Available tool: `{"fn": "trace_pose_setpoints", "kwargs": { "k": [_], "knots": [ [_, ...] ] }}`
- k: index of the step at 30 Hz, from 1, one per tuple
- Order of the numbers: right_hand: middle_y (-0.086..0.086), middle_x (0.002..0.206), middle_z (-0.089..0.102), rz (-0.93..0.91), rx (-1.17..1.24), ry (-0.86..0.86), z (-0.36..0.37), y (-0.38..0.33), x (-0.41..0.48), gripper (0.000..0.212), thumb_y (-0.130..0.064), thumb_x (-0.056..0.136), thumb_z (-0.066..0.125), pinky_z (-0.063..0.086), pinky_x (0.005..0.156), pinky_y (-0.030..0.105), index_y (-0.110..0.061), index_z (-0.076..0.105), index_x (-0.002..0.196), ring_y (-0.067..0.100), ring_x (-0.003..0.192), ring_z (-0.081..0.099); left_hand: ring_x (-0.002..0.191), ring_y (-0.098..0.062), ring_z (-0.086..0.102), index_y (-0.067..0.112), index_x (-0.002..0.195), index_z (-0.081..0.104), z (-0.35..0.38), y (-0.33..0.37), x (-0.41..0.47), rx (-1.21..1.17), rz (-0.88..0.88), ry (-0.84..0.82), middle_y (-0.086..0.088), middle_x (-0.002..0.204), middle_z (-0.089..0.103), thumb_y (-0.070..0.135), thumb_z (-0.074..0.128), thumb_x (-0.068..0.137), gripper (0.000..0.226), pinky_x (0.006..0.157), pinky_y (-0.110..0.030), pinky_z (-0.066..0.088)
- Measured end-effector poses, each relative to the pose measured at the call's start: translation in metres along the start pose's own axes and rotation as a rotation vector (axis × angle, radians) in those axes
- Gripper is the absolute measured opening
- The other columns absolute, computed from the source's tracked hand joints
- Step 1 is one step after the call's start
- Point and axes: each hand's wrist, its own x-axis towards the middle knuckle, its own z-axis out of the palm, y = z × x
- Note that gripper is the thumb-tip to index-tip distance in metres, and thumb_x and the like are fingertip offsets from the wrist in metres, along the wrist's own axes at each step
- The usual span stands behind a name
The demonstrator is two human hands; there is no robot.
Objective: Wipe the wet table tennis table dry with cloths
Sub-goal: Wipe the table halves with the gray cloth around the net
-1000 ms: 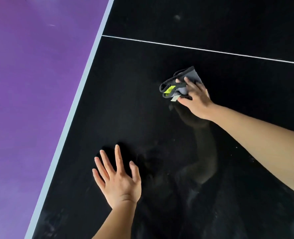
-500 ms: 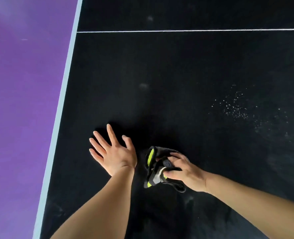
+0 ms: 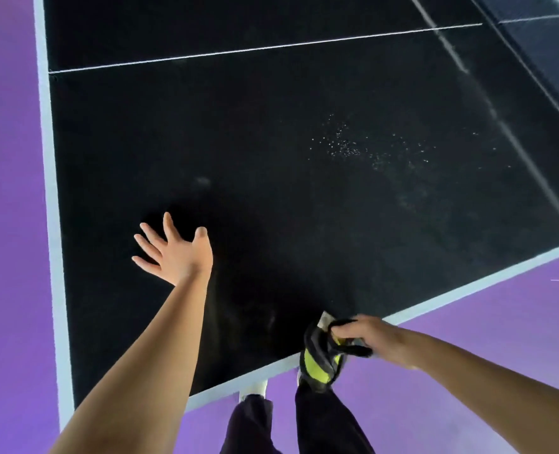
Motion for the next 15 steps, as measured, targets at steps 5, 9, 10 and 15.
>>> {"fn": "trace_pose_setpoints", "kwargs": {
  "k": [5, 9, 10, 15],
  "knots": [
    [0.013, 0.119, 0.071, -0.102, 0.714, 0.236, -0.013, 0.022, -0.046, 0.036, -0.031, 0.101, 0.049, 0.055, 0.082, 0.034, -0.007, 0.068, 0.12, 0.026, 0.101, 0.07, 0.125, -0.01, 0.057, 0.024, 0.123, 0.067, -0.033, -0.001, -0.073, -0.428, 0.261, -0.23, 0.007, 0.128, 0.066, 0.013, 0.054, 0.095, 0.032, 0.109, -0.037, 0.044],
    [0.011, 0.125, 0.069, -0.294, 0.865, 0.316, -0.006, 0.033, -0.077, 0.035, -0.028, 0.095, 0.053, 0.047, 0.095, 0.038, -0.011, 0.067, 0.123, 0.025, 0.11, 0.066, 0.077, -0.014, 0.07, 0.016, 0.094, 0.075, -0.047, 0.017, -0.179, -0.602, 0.238, -0.614, 0.0, 0.078, 0.074, 0.001, 0.056, 0.095, 0.024, 0.074, -0.029, 0.058],
    [0.012, 0.122, 0.07, -0.354, 0.885, 0.342, -0.003, 0.034, -0.083, 0.032, -0.026, 0.092, 0.055, 0.046, 0.095, 0.038, -0.011, 0.069, 0.117, 0.025, 0.109, 0.067, 0.075, -0.016, 0.069, 0.015, 0.092, 0.075, -0.044, 0.022, -0.201, -0.61, 0.181, -0.746, -0.002, 0.076, 0.073, 0.004, 0.058, 0.096, 0.02, 0.071, -0.03, 0.058],
    [0.035, 0.076, 0.054, -0.585, 0.835, 0.4, 0.007, 0.032, -0.109, 0.04, -0.032, 0.096, 0.049, 0.038, 0.078, 0.05, 0.001, 0.063, 0.078, 0.042, 0.074, 0.056, 0.099, -0.024, 0.072, 0.018, 0.116, 0.072, -0.034, 0.05, -0.278, -0.657, -0.129, -1.276, -0.011, 0.111, 0.074, 0.043, 0.068, 0.093, 0.034, 0.093, -0.041, 0.058]
  ]
}}
